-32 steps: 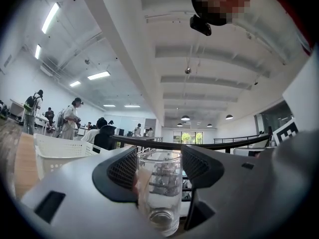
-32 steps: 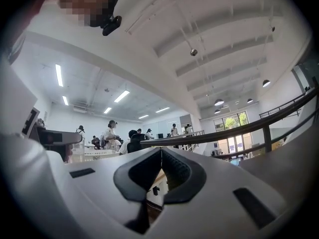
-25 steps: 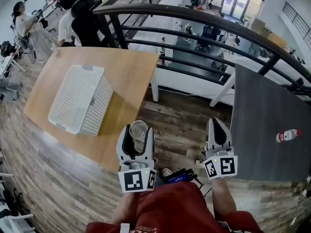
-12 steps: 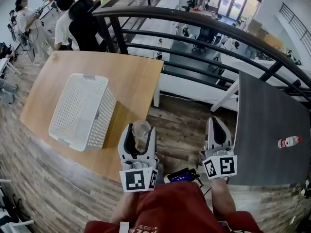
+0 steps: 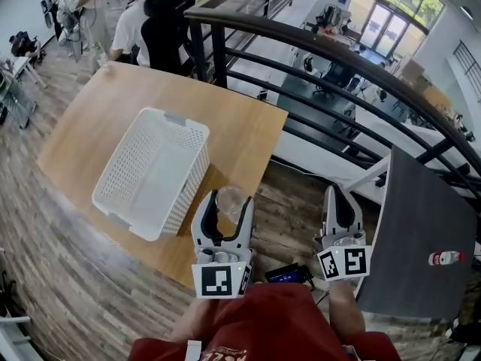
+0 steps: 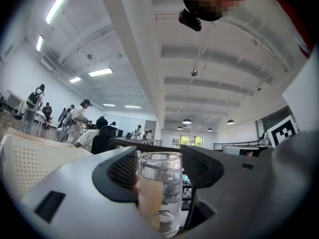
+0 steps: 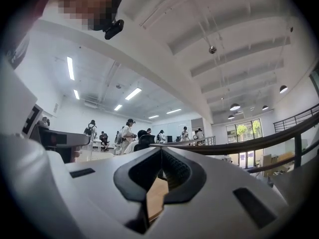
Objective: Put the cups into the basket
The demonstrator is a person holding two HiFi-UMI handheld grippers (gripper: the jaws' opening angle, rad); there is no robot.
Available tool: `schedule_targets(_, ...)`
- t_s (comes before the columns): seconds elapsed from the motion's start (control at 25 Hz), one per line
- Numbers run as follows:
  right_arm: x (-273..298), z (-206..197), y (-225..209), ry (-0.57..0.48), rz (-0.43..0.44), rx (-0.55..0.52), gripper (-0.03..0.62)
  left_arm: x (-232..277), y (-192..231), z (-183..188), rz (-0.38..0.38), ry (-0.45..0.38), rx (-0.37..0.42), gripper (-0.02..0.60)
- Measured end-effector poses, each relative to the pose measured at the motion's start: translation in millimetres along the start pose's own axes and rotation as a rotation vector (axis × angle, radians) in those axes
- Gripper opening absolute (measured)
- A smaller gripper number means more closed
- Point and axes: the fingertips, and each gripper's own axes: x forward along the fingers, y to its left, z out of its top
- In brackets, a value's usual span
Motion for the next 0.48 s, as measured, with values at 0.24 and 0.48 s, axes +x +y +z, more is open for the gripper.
schedule_targets(0.24, 48, 6, 44, -0.012, 0.107, -0.014, 0.011, 1, 41, 17, 0.07, -0.029, -0.02, 0.281)
schedule_targets(0.48, 111, 9, 83, -0.024, 0.222, 0.003, 0.011, 13, 89, 37, 0.151, -0.047, -0.028, 0.281)
